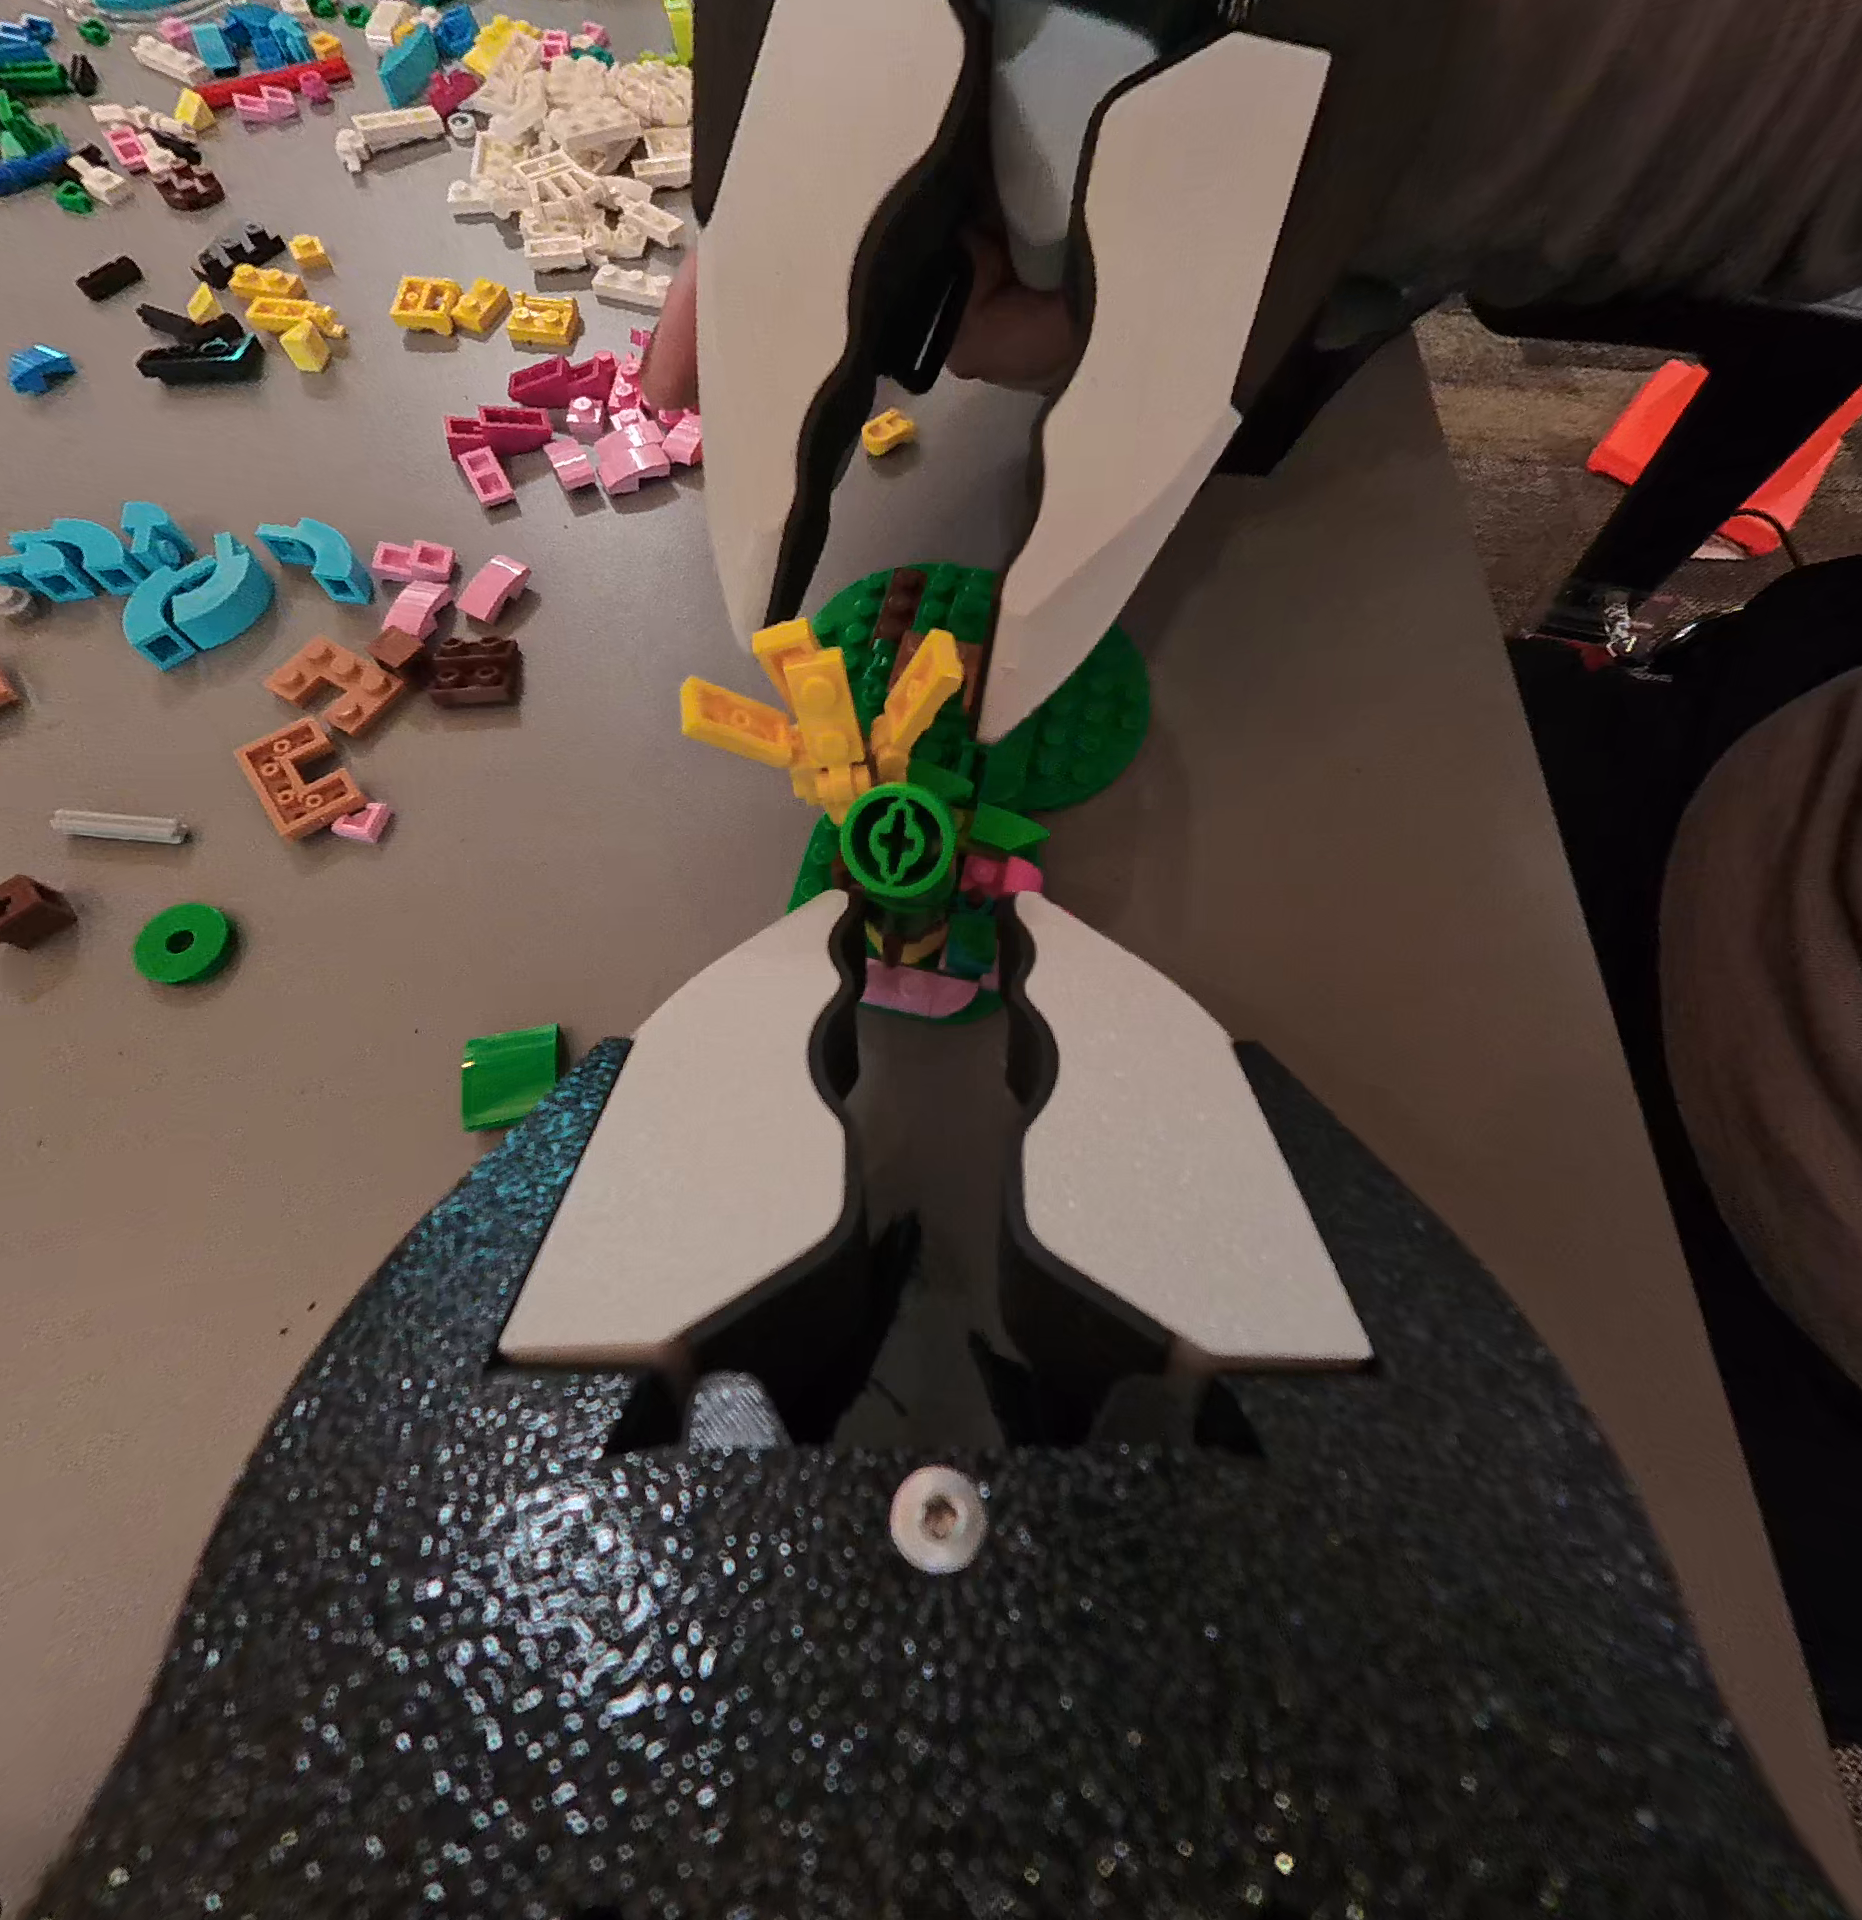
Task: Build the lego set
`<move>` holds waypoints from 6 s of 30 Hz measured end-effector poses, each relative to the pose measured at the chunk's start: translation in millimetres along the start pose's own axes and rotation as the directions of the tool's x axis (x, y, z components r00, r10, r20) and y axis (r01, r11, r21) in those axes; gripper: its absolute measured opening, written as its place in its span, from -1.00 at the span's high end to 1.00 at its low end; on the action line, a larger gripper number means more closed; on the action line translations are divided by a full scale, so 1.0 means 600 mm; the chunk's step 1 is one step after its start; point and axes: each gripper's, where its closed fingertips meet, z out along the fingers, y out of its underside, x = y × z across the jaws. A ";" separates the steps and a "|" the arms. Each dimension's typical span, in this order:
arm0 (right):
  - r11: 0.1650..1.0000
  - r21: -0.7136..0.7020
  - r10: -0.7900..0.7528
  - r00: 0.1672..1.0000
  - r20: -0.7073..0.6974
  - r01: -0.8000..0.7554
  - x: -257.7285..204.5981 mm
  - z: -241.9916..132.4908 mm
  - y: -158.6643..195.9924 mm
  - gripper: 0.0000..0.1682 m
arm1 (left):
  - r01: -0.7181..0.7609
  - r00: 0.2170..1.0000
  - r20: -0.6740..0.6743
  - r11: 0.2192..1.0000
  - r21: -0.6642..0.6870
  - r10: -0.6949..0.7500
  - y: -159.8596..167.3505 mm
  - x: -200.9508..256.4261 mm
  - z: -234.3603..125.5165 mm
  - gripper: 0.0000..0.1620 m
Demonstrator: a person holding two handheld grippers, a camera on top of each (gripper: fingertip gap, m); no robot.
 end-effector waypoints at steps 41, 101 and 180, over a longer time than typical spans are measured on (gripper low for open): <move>0.998 0.034 -0.068 0.956 0.285 0.061 -0.012 0.011 -0.013 0.27 | -0.065 0.929 0.314 0.747 0.662 -0.197 -0.080 -0.069 -0.167 0.60; 0.881 0.473 -0.063 0.995 0.076 0.020 0.012 -0.074 -0.087 0.68 | -0.385 0.682 0.731 0.830 0.404 -0.039 -0.087 -0.035 -0.138 0.87; 0.949 0.217 -0.253 0.962 0.099 0.227 -0.036 -0.018 -0.034 0.73 | 0.223 0.965 0.061 0.917 0.332 -0.256 -0.082 -0.040 -0.018 0.98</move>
